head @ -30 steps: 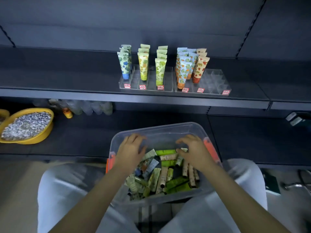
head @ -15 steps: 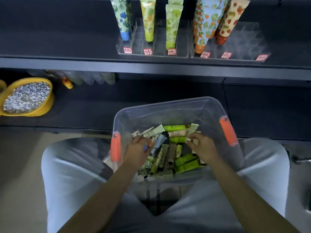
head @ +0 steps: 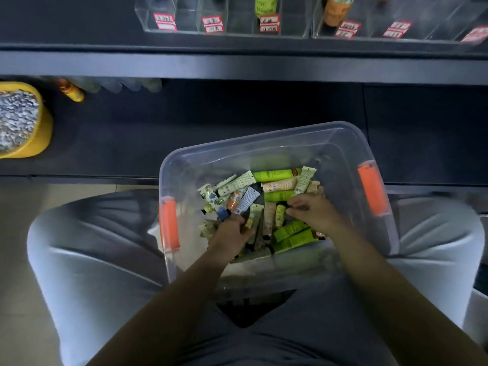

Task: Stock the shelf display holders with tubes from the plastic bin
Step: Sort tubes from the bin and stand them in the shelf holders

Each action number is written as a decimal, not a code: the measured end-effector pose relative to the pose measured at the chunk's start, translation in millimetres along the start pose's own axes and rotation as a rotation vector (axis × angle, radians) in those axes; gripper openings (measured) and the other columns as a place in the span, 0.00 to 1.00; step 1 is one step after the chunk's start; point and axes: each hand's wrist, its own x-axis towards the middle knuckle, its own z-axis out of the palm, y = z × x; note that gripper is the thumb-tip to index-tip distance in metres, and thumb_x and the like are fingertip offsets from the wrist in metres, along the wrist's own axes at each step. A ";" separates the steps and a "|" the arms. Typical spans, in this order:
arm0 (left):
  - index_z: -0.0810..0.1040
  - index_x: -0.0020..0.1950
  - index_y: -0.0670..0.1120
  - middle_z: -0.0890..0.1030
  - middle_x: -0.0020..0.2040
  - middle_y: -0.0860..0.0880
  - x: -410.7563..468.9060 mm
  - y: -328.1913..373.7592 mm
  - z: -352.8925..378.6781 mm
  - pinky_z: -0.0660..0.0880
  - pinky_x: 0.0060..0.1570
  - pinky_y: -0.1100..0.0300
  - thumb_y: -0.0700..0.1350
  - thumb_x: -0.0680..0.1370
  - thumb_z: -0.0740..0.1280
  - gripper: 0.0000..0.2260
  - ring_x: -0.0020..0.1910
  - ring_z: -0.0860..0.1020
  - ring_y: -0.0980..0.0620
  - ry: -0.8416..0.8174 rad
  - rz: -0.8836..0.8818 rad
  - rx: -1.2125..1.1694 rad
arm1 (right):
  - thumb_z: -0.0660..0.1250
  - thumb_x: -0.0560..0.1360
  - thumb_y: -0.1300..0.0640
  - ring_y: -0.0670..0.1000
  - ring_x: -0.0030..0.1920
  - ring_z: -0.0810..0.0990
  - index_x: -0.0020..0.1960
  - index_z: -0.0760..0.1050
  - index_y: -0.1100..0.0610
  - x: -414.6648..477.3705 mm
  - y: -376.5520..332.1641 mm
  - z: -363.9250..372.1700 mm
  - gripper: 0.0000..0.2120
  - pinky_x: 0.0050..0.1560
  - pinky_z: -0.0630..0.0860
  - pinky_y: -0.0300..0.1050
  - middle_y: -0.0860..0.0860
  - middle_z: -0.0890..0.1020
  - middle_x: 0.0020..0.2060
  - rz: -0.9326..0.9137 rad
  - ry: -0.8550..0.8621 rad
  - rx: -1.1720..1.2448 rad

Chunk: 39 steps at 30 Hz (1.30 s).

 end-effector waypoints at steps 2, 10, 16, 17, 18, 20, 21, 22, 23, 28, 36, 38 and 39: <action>0.75 0.59 0.41 0.79 0.56 0.42 3.2 1.0 2.0 0.72 0.52 0.56 0.46 0.79 0.65 0.12 0.54 0.78 0.45 -0.007 -0.032 0.003 | 0.72 0.72 0.54 0.47 0.54 0.79 0.55 0.79 0.55 3.2 1.4 0.3 0.13 0.60 0.74 0.46 0.51 0.82 0.51 0.017 -0.016 0.022; 0.78 0.50 0.40 0.75 0.39 0.47 6.7 -1.9 -15.6 0.66 0.33 0.63 0.44 0.78 0.66 0.07 0.36 0.73 0.52 0.014 -0.134 -0.322 | 0.72 0.72 0.54 0.46 0.55 0.77 0.60 0.77 0.55 7.8 -8.9 20.3 0.17 0.56 0.74 0.42 0.50 0.81 0.52 -0.004 -0.191 0.031; 0.77 0.63 0.41 0.77 0.56 0.31 2.0 -9.9 -21.7 0.75 0.43 0.53 0.44 0.75 0.70 0.17 0.39 0.74 0.49 -0.018 -0.223 -0.712 | 0.69 0.75 0.56 0.49 0.60 0.76 0.64 0.74 0.54 11.1 -9.9 30.0 0.18 0.62 0.70 0.43 0.52 0.79 0.58 -0.072 -0.364 -0.088; 0.76 0.63 0.42 0.78 0.56 0.35 -0.6 -8.8 -23.7 0.78 0.49 0.50 0.44 0.75 0.70 0.17 0.43 0.76 0.47 -0.011 -0.236 -0.730 | 0.68 0.75 0.57 0.49 0.60 0.76 0.65 0.74 0.54 12.2 -9.1 30.7 0.19 0.62 0.70 0.43 0.53 0.79 0.59 -0.076 -0.378 -0.107; 0.76 0.64 0.43 0.79 0.54 0.39 -2.8 -8.1 -25.6 0.78 0.54 0.49 0.44 0.76 0.69 0.17 0.45 0.77 0.47 -0.002 -0.249 -0.740 | 0.68 0.75 0.57 0.49 0.61 0.75 0.66 0.73 0.54 12.9 -9.2 31.0 0.19 0.62 0.70 0.43 0.53 0.79 0.59 -0.078 -0.389 -0.119; 0.75 0.64 0.43 0.78 0.48 0.43 -6.0 -9.3 -28.2 0.77 0.52 0.52 0.43 0.77 0.68 0.16 0.44 0.76 0.48 -0.001 -0.254 -0.768 | 0.67 0.76 0.56 0.50 0.61 0.75 0.67 0.72 0.54 14.2 -9.6 32.0 0.20 0.61 0.70 0.43 0.54 0.78 0.60 -0.079 -0.401 -0.143; 0.75 0.64 0.43 0.78 0.46 0.44 -8.2 -8.9 -29.8 0.77 0.47 0.55 0.43 0.77 0.68 0.16 0.43 0.75 0.49 -0.006 -0.252 -0.788 | 0.67 0.76 0.56 0.50 0.61 0.74 0.68 0.71 0.54 14.9 -9.9 32.6 0.21 0.59 0.70 0.42 0.54 0.77 0.61 -0.076 -0.408 -0.170; 0.75 0.64 0.43 0.77 0.46 0.45 -10.6 -8.8 -31.0 0.76 0.44 0.57 0.43 0.77 0.68 0.15 0.42 0.75 0.49 -0.014 -0.255 -0.805 | 0.66 0.77 0.55 0.51 0.61 0.74 0.70 0.69 0.53 15.8 -10.0 33.4 0.22 0.59 0.70 0.42 0.55 0.76 0.62 -0.068 -0.423 -0.210; 0.75 0.63 0.43 0.78 0.46 0.45 -12.7 -8.6 -31.9 0.76 0.42 0.59 0.42 0.77 0.67 0.15 0.42 0.76 0.49 -0.024 -0.262 -0.818 | 0.65 0.77 0.54 0.52 0.61 0.73 0.71 0.68 0.53 16.8 -9.0 34.5 0.22 0.60 0.71 0.44 0.55 0.74 0.63 -0.060 -0.444 -0.250; 0.74 0.65 0.42 0.80 0.56 0.40 -16.4 -9.2 -33.0 0.78 0.50 0.54 0.42 0.77 0.68 0.17 0.53 0.79 0.42 -0.058 -0.285 -0.851 | 0.63 0.78 0.50 0.52 0.68 0.69 0.72 0.65 0.53 21.1 -7.0 40.2 0.24 0.67 0.66 0.44 0.53 0.70 0.70 -0.065 -0.532 -0.366; 0.75 0.63 0.43 0.80 0.54 0.42 -15.1 -5.7 -34.9 0.77 0.54 0.52 0.43 0.77 0.68 0.15 0.54 0.79 0.43 -0.079 -0.306 -0.897 | 0.61 0.80 0.51 0.49 0.59 0.73 0.69 0.69 0.51 15.7 -10.2 34.0 0.19 0.50 0.70 0.38 0.50 0.74 0.58 -0.008 -0.511 -0.231; 0.75 0.61 0.44 0.80 0.49 0.45 -15.1 -4.5 -36.1 0.77 0.52 0.52 0.42 0.77 0.67 0.12 0.49 0.79 0.47 -0.073 -0.301 -0.918 | 0.60 0.80 0.51 0.46 0.54 0.74 0.64 0.73 0.49 12.1 -13.6 28.9 0.13 0.45 0.70 0.35 0.48 0.75 0.55 0.003 -0.493 -0.135; 0.75 0.60 0.45 0.80 0.47 0.47 -15.2 -3.6 -36.7 0.77 0.51 0.53 0.42 0.78 0.67 0.11 0.46 0.79 0.49 -0.067 -0.299 -0.927 | 0.59 0.80 0.52 0.46 0.55 0.75 0.61 0.74 0.48 10.3 -15.7 26.0 0.11 0.47 0.70 0.35 0.48 0.76 0.55 0.012 -0.482 -0.086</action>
